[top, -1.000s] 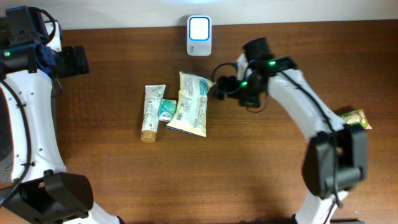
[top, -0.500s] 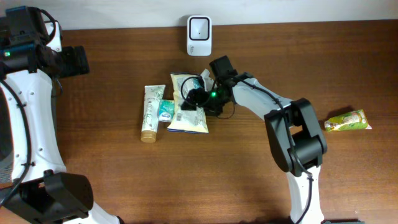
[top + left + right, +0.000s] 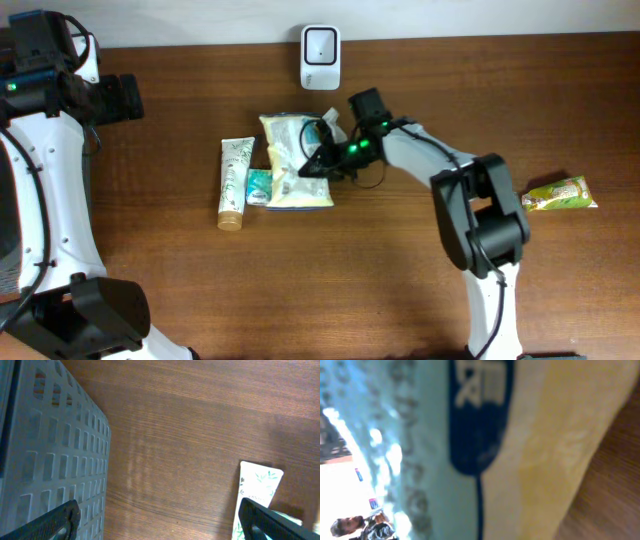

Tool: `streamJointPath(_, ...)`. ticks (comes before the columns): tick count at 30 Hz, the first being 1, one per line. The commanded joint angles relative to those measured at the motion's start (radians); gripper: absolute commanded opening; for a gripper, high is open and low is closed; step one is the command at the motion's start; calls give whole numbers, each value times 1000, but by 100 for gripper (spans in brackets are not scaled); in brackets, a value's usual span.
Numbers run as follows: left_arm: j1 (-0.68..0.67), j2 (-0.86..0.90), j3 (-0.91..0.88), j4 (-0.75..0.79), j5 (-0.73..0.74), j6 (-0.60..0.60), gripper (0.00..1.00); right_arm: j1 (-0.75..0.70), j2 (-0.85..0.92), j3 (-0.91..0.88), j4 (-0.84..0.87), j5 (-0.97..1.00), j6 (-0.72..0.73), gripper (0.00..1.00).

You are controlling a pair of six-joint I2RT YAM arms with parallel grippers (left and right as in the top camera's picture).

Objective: Scan the item barcode
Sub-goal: 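Reach the right gripper toward the white snack bag, then grasp the white snack bag and hold it up to the scanner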

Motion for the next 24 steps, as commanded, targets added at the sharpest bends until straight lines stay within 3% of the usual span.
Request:
streamJointPath(1, 3, 3, -1, 2, 3, 16, 99, -77, -238, 2, -31, -67, -55, 4)
streamJointPath(4, 3, 3, -1, 2, 3, 16, 99, -149, -407, 2, -112, 103, -34, 4)
streamJointPath(5, 3, 3, -1, 2, 3, 16, 99, -184, -524, 2, -162, 302, 33, 4)
streamJointPath(7, 3, 3, -1, 2, 3, 16, 99, -185, -627, 2, -155, 460, 143, 4)
streamJointPath(11, 3, 3, -1, 2, 3, 16, 99, -193, -763, 2, -153, 628, 396, 4)
streamJointPath(13, 3, 3, -1, 2, 3, 16, 99, -202, -785, 2, -153, 628, 437, 4)
streamJointPath(17, 3, 3, -1, 2, 3, 16, 99, -206, -788, 2, -144, 596, 414, 4)
streamJointPath(21, 3, 3, -1, 2, 3, 16, 99, -204, -788, 2, -77, 433, 181, 4)
streamJointPath(24, 3, 3, -1, 1, 3, 16, 99, -153, -768, 2, -119, 639, 9, 4)
